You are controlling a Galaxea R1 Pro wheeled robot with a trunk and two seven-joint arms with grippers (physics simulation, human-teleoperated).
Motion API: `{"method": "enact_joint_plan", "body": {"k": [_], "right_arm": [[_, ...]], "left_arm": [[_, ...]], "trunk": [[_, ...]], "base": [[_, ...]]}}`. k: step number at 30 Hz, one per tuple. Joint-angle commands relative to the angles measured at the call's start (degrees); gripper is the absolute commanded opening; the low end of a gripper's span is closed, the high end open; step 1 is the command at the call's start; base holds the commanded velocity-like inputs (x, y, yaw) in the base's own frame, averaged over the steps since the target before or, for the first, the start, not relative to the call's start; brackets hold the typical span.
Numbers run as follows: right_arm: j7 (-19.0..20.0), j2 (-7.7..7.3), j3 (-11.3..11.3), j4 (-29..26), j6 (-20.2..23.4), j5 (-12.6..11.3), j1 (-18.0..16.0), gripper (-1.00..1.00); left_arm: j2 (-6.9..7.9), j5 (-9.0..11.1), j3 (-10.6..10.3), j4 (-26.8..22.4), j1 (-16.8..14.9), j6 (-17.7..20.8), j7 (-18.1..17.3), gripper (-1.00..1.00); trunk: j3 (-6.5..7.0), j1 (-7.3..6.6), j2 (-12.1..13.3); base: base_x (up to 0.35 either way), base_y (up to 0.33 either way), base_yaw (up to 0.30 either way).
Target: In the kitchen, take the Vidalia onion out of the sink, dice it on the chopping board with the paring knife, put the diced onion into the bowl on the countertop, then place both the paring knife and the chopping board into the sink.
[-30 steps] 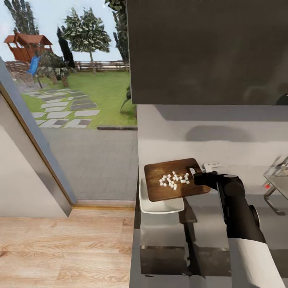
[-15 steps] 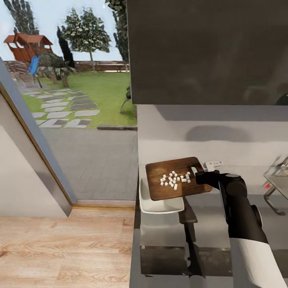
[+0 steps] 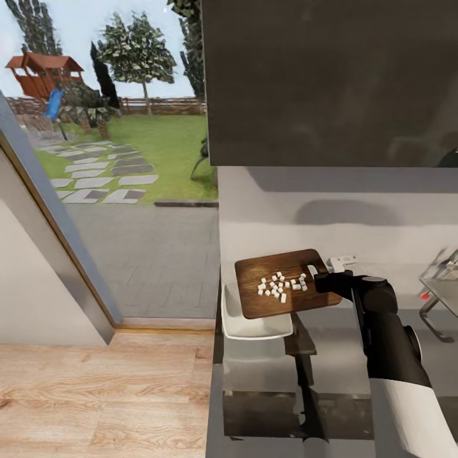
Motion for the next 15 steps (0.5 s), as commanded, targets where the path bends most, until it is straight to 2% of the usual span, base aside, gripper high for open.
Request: {"method": "enact_joint_plan", "body": {"k": [1, 15], "right_arm": [[0.62, -0.01, -0.04, -0.06, 0.17, 0.52, -0.06, -1.0], [0.62, -0.06, 0.13, -0.01, 0.17, 0.52, -0.06, -1.0]], "left_arm": [[-0.04, 0.47, -0.5, 0.26, -0.12, -0.4, 0.07, 1.0], [-0.04, 0.47, -0.5, 0.26, -0.12, -0.43, 0.07, 1.0]], "trunk": [[-0.11, 0.03, -0.12], [-0.11, 0.03, -0.12]], "base": [[0.0, 0.0, 0.0], [0.0, 0.0, 0.0]]}}
